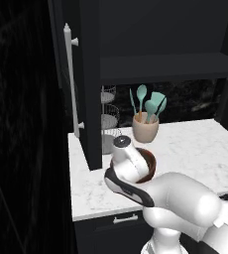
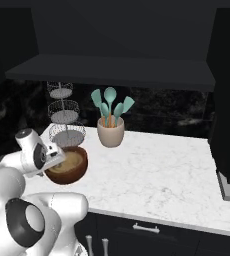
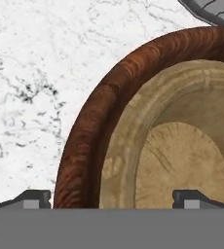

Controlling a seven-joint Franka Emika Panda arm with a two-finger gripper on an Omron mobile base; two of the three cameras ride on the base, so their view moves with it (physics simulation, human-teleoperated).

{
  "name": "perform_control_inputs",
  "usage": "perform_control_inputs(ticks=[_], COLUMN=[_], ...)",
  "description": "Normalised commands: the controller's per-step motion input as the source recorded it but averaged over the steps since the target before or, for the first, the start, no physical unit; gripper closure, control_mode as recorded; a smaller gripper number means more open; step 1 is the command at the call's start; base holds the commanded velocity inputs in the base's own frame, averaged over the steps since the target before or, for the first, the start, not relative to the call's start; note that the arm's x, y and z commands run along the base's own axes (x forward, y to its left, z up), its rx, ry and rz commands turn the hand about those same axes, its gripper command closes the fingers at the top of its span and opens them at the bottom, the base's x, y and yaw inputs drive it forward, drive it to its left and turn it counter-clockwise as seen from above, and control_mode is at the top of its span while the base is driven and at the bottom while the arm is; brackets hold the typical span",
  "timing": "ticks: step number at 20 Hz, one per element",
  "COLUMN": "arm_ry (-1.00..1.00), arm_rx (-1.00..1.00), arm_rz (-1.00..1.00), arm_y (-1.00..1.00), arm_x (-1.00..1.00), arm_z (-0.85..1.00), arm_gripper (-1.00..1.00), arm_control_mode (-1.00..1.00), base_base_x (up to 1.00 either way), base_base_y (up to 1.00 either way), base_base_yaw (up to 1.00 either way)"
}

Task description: Pick up the bowls on the counter and stack them on top of one another in the open cabinet. Place the smaller bowl on top of the larger bowl.

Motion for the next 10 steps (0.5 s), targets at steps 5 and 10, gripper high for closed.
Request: perform_control_inputs(ticks=[5, 10], arm_ry=[0.00, 0.00], arm_rx=[-0.01, 0.01], arm_rz=[0.09, 0.01], arm_y=[-0.01, -0.26], arm_x=[0.00, -0.19], arm_z=[-0.36, 0.00], arm_gripper=[1.00, 1.00], arm_control_mode=[-1.00, -1.00], base_base_x=[0.00, 0.00], base_base_y=[0.00, 0.00], base_base_yaw=[0.00, 0.00])
